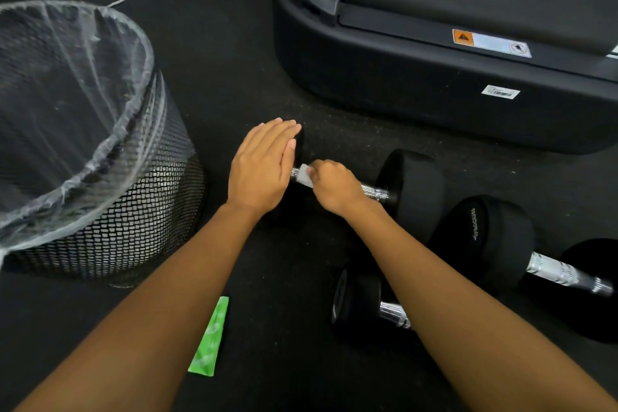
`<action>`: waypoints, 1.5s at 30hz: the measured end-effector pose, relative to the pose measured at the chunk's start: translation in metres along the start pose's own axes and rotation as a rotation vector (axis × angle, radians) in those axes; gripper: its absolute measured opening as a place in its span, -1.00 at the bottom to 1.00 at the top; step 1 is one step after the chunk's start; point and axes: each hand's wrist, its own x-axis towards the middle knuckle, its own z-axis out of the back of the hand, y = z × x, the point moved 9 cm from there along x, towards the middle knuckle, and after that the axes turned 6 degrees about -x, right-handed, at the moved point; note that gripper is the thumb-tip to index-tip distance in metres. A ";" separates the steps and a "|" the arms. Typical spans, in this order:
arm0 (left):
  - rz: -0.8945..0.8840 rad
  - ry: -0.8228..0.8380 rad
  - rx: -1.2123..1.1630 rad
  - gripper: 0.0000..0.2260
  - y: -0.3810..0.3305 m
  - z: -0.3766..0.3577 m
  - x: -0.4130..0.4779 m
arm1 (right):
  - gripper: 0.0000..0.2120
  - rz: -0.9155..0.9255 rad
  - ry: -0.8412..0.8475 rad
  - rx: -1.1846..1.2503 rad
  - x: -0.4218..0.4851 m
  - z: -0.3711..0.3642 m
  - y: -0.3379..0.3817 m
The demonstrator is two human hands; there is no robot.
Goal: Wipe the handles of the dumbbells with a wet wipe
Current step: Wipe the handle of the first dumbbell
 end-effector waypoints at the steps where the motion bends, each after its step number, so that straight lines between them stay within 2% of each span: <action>1: -0.004 -0.003 0.000 -0.63 0.000 0.000 0.000 | -0.77 0.013 0.024 0.009 0.002 -0.002 0.006; 7: -0.012 -0.011 -0.005 -0.63 -0.001 0.001 -0.001 | -0.68 0.003 0.144 0.152 -0.004 0.004 -0.012; 13: -0.016 -0.017 0.007 -0.64 -0.001 0.001 0.000 | -0.73 -0.099 0.212 0.071 0.000 0.005 -0.022; 20: -0.013 -0.008 0.013 -0.64 -0.002 0.001 0.000 | -0.71 0.002 0.034 0.168 -0.009 0.010 -0.006; 24: -0.014 -0.017 0.011 -0.64 -0.002 0.003 -0.001 | -0.71 -0.087 -0.057 0.220 -0.018 0.016 -0.030; 31: -0.004 0.002 0.026 -0.63 -0.003 0.002 0.000 | -0.71 -0.024 0.021 0.224 0.001 0.006 0.005; 36: -0.005 -0.008 0.016 -0.64 -0.003 0.003 -0.001 | -0.66 0.108 -0.166 0.107 -0.020 0.011 0.005; 41: -0.004 -0.011 0.012 -0.64 -0.002 0.002 0.000 | -0.68 0.134 -0.372 0.007 -0.027 0.018 0.015; 45: -0.007 -0.015 0.015 -0.64 -0.001 0.001 0.001 | -0.65 0.162 -0.397 -0.099 -0.020 0.012 0.036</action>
